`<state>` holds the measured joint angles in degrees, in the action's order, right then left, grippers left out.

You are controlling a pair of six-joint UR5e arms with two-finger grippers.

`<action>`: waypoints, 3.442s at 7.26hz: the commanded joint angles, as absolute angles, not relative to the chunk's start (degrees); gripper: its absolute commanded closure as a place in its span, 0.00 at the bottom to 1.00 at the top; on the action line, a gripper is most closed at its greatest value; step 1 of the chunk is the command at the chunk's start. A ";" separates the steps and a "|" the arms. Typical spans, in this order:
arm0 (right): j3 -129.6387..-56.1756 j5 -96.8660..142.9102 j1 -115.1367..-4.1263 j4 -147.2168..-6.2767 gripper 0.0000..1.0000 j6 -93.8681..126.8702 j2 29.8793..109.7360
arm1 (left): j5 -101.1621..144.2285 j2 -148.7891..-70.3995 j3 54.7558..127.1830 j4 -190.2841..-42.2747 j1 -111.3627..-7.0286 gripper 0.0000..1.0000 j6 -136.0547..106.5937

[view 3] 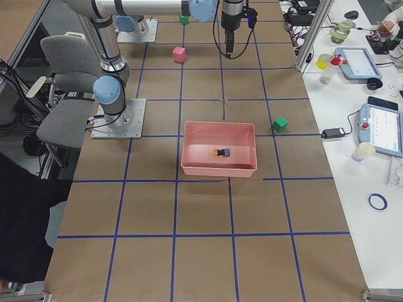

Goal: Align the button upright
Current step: 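Move the right gripper over the pink tray toward the yellow button, then lower the right gripper into the tray and close on the button body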

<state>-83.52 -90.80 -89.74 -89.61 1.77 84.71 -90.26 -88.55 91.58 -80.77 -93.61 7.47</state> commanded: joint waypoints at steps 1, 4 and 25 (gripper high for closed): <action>-83.76 -90.88 -90.26 -89.30 0.00 1.93 84.64 | -90.26 -88.51 91.58 -80.77 -93.60 0.00 7.47; -84.11 -91.05 -90.18 -89.65 0.00 1.93 84.73 | -90.26 -88.59 91.58 -80.77 -93.60 0.00 7.47; -105.19 -96.77 -56.97 -121.46 0.00 -8.35 70.23 | -90.26 -88.51 91.58 -80.77 -93.52 0.00 7.47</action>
